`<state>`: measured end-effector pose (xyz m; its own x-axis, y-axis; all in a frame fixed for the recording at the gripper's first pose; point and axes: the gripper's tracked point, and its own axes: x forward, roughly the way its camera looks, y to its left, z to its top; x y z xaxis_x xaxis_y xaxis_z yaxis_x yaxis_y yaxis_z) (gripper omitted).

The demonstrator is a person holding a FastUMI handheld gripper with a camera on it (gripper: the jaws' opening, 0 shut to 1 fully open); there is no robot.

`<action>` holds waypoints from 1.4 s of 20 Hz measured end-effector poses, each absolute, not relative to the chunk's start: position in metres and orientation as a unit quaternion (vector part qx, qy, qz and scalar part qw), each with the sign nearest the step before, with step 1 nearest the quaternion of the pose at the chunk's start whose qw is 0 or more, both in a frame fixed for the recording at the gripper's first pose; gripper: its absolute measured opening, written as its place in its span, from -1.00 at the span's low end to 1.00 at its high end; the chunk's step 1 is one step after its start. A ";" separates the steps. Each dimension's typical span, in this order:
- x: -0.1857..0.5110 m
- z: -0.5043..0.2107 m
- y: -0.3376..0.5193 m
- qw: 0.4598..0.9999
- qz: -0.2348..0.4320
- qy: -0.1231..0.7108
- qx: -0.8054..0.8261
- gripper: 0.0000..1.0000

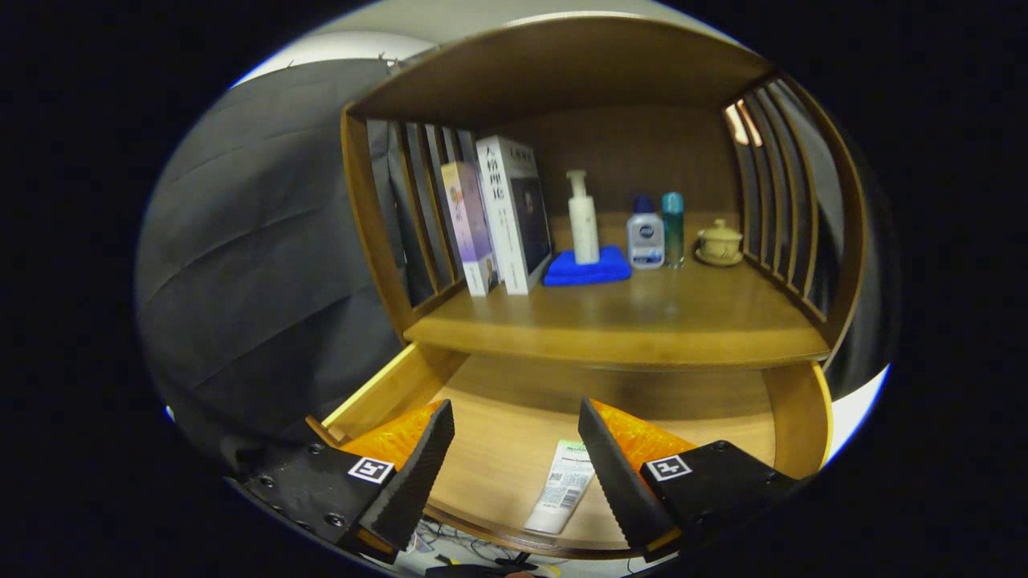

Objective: Pull open the drawer, take out the items inside it, and place them on the countertop above the cabinet.

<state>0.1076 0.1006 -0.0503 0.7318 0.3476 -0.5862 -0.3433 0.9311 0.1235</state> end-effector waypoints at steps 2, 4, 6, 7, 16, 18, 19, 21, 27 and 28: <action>0.112 -0.070 0.098 0.913 0.184 0.365 -0.007 0.96; 0.116 -0.087 0.096 0.895 0.183 0.406 -0.024 0.96; 0.115 -0.101 0.095 0.876 0.179 0.449 -0.015 0.96; 0.113 -0.108 0.095 0.864 0.176 0.472 -0.002 0.96; 0.119 -0.158 0.060 0.810 0.126 0.572 -0.011 0.96; 0.114 -0.164 0.057 0.800 0.127 0.586 -0.014 0.96; 0.113 -0.165 0.059 0.798 0.128 0.588 -0.012 0.96; 0.110 -0.169 0.062 0.790 0.128 0.600 -0.006 0.95; 0.101 -0.181 0.062 0.769 0.127 0.626 -0.024 0.80; 0.103 -0.185 0.057 0.774 0.125 0.619 -0.042 0.65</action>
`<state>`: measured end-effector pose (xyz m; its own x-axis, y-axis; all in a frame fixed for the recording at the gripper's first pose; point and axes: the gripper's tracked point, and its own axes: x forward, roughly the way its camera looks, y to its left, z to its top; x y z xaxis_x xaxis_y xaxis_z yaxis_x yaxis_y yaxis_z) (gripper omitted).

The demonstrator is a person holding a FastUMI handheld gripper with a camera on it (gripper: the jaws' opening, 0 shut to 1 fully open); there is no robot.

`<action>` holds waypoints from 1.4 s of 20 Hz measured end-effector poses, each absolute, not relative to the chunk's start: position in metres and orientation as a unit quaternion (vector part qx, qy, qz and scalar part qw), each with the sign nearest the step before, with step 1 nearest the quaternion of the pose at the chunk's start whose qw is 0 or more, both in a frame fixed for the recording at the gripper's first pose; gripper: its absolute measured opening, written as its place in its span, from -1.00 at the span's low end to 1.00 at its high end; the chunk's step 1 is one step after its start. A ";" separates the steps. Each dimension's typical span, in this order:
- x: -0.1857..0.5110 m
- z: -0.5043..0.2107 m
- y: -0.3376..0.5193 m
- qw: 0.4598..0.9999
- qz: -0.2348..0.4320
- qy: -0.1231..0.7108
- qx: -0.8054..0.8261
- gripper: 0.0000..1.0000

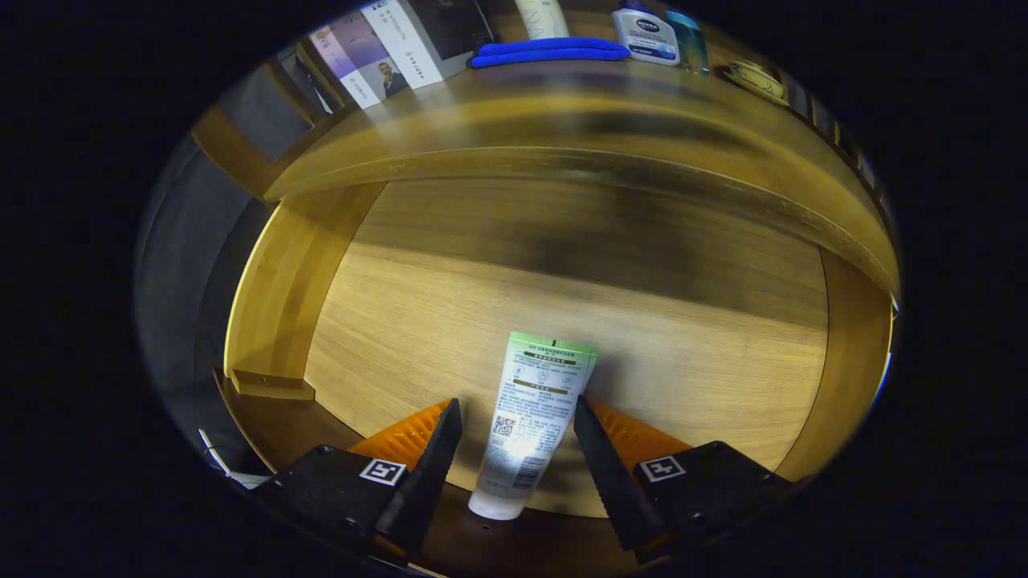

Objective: Pull open the drawer, take out the items inside it, and place them on the countertop above the cabinet.

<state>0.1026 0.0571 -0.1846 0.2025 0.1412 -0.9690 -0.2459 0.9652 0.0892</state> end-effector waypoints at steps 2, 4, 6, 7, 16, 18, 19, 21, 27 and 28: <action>0.099 -0.187 0.057 0.768 0.128 0.625 -0.049 0.35; 0.098 -0.190 0.059 0.773 0.134 0.618 -0.056 0.30; 0.103 -0.184 0.060 0.784 0.144 0.599 -0.070 0.16; 0.107 -0.181 0.059 0.796 0.142 0.583 -0.075 0.16; 0.133 -0.130 0.061 0.849 0.122 0.514 0.018 -0.88; 0.124 -0.138 0.062 0.831 0.142 0.537 -0.005 -0.88; 0.114 -0.142 0.065 0.821 0.156 0.549 -0.022 -0.63; 0.106 -0.155 0.068 0.809 0.168 0.560 -0.068 -0.12; 0.108 -0.178 0.073 0.778 0.161 0.595 -0.124 0.45; 0.108 -0.179 0.070 0.773 0.159 0.599 -0.136 0.45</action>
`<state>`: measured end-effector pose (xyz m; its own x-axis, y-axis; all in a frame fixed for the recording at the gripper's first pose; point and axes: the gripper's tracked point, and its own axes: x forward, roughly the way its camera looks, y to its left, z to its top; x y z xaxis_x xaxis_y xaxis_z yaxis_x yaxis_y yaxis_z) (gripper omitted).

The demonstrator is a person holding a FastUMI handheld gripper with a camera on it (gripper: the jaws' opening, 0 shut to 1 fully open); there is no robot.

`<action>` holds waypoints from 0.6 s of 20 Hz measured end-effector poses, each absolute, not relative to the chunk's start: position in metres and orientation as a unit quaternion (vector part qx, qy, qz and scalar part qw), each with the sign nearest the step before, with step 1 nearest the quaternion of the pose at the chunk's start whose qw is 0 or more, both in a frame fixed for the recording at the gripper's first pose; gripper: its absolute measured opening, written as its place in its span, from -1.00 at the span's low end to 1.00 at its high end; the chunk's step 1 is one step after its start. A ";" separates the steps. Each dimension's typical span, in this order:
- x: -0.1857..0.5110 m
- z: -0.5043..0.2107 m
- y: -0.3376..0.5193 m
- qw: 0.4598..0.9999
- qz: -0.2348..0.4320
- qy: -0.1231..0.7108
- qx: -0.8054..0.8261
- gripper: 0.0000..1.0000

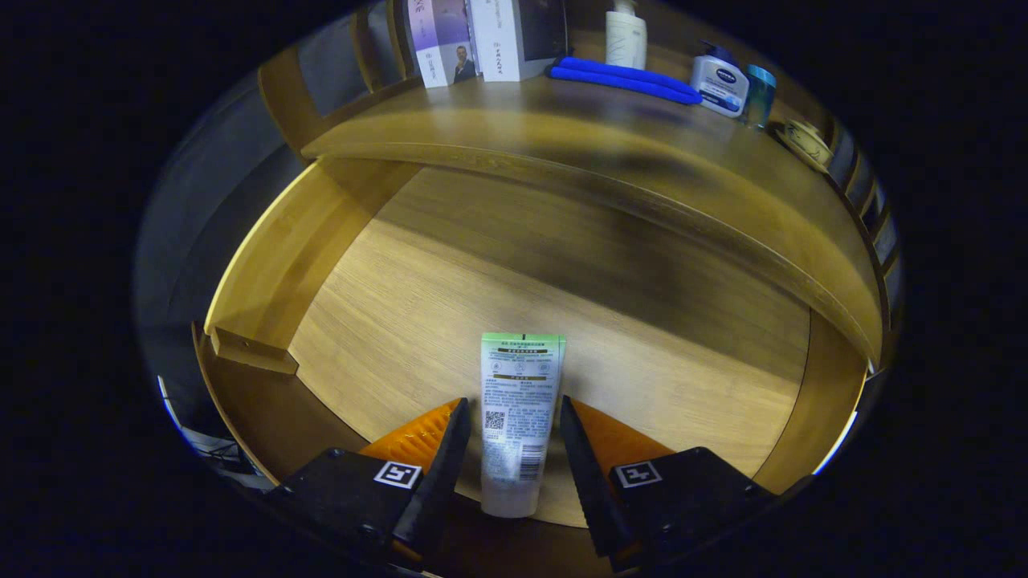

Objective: Pull open the drawer, take out the items inside it, and place them on the countertop above the cabinet.

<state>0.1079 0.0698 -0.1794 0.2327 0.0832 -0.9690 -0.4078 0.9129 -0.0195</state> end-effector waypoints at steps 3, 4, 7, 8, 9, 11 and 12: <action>0.101 -0.189 0.065 0.754 0.158 0.619 -0.151 0.47; 0.099 -0.190 0.065 0.746 0.162 0.627 -0.155 0.48; 0.099 -0.195 0.066 0.743 0.181 0.619 -0.179 0.32; 0.099 -0.203 0.067 0.744 0.188 0.614 -0.186 0.24; 0.095 -0.196 0.067 0.745 0.195 0.608 -0.194 0.18; 0.102 -0.193 0.070 0.761 0.205 0.581 -0.205 0.11; 0.100 -0.192 0.069 0.762 0.207 0.576 -0.212 -0.20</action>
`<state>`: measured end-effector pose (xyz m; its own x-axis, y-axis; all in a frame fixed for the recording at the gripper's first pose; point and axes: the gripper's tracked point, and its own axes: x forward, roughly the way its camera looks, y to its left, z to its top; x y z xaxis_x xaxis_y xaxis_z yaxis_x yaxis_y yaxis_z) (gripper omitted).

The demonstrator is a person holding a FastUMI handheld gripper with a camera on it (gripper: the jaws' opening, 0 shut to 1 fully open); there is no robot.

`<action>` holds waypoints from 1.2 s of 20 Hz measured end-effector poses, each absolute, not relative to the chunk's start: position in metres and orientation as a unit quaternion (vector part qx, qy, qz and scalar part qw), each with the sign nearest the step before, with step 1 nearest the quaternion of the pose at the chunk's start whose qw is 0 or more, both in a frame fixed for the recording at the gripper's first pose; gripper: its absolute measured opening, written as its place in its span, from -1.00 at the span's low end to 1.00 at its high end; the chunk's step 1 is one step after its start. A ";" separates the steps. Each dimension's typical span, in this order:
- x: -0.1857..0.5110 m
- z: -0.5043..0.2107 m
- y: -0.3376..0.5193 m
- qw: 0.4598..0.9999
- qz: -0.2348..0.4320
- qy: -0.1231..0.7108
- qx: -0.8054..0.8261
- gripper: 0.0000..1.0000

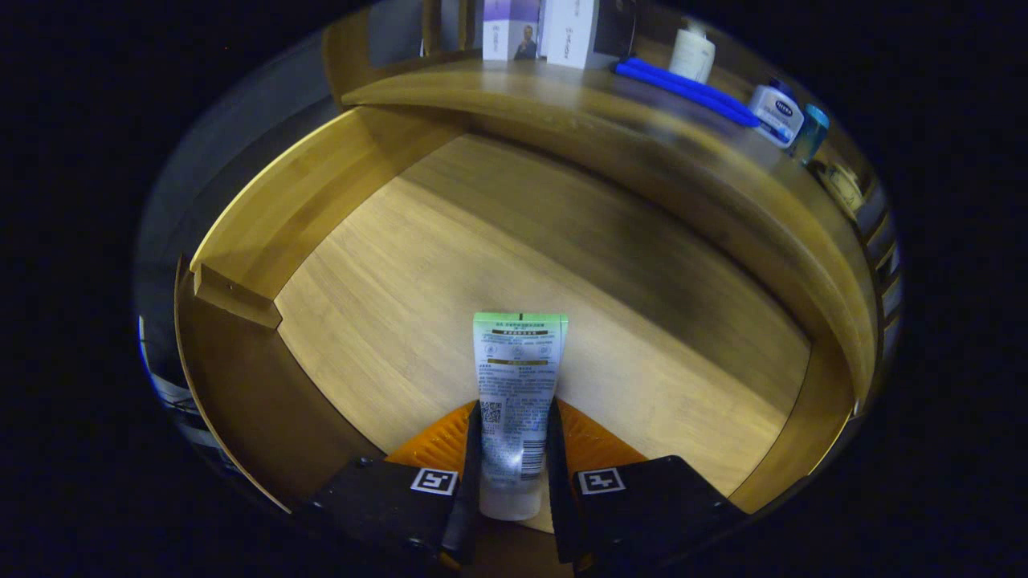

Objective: Pull open the drawer, take out the items inside it, and place them on the countertop above the cabinet.

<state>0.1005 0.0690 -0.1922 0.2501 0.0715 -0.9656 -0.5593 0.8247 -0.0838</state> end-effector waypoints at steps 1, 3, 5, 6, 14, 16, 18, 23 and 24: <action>0.103 -0.188 0.070 0.771 0.209 0.563 -0.212 -0.19; 0.108 -0.181 0.072 0.784 0.209 0.543 -0.215 -0.20; 0.104 -0.174 0.077 0.791 0.215 0.540 -0.192 -0.20; 0.107 -0.168 0.080 0.795 0.217 0.538 -0.178 -0.20; 0.115 -0.103 0.092 0.830 0.234 0.495 -0.101 -0.20; 0.122 -0.085 0.094 0.839 0.235 0.483 -0.087 -0.20; 0.135 -0.070 0.093 0.848 0.229 0.473 -0.066 -0.20; 0.177 -0.047 0.085 0.866 0.189 0.462 0.022 -0.20; 0.189 -0.044 0.082 0.871 0.175 0.458 0.037 -0.20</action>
<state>0.1894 0.0819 -0.0436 0.5200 0.3381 -0.7844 -0.2710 0.9362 0.2239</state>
